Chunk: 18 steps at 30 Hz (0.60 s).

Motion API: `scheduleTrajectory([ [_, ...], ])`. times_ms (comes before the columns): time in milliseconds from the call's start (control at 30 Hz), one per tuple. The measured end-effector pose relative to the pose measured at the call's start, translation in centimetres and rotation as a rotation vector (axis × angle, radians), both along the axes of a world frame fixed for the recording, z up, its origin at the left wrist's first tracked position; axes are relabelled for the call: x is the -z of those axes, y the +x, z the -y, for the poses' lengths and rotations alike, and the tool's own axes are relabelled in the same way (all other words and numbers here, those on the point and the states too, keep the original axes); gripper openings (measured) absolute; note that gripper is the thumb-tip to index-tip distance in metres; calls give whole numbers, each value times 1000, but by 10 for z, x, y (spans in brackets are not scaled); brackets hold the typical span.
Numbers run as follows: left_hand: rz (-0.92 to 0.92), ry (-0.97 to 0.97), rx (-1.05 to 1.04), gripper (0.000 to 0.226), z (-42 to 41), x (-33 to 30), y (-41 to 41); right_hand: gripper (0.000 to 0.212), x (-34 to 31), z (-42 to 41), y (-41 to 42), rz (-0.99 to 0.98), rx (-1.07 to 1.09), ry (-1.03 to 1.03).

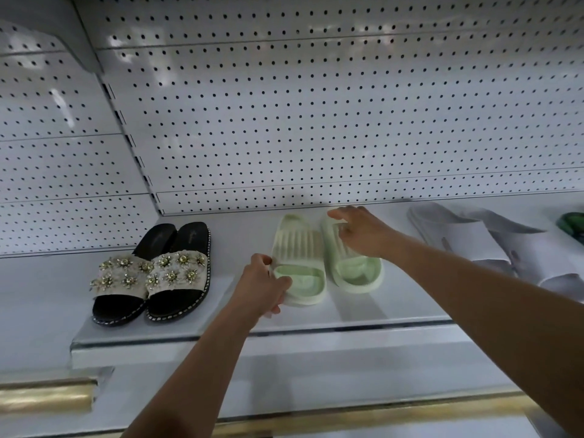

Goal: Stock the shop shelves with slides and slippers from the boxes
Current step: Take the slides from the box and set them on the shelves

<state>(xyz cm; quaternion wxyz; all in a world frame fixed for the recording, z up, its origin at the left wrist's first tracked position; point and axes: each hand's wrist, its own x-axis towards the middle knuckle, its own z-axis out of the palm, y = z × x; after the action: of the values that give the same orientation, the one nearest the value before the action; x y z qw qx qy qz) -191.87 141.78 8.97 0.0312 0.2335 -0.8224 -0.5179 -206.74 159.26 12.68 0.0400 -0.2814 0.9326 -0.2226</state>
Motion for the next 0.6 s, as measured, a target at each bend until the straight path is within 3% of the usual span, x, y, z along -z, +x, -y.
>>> scheduleTrajectory([
  [167,38,4,-9,51,-7,-2,-3,53,1,-18,10,18,-36,-60],
  [267,-1,-400,-66,52,-16,-12,-1,46,0,-36,17,-1,-26,-146],
  [333,-222,-452,-122,44,-30,-28,-4,41,-2,-49,23,-4,-14,-238],
  [400,-368,-331,-95,37,-47,-43,-15,38,-3,-66,28,-29,6,-325],
  [533,-362,154,52,18,-107,-63,-34,35,-7,-122,39,-45,80,-455],
  [600,-359,264,76,14,-146,-66,-40,33,-10,-163,45,-70,114,-512],
])
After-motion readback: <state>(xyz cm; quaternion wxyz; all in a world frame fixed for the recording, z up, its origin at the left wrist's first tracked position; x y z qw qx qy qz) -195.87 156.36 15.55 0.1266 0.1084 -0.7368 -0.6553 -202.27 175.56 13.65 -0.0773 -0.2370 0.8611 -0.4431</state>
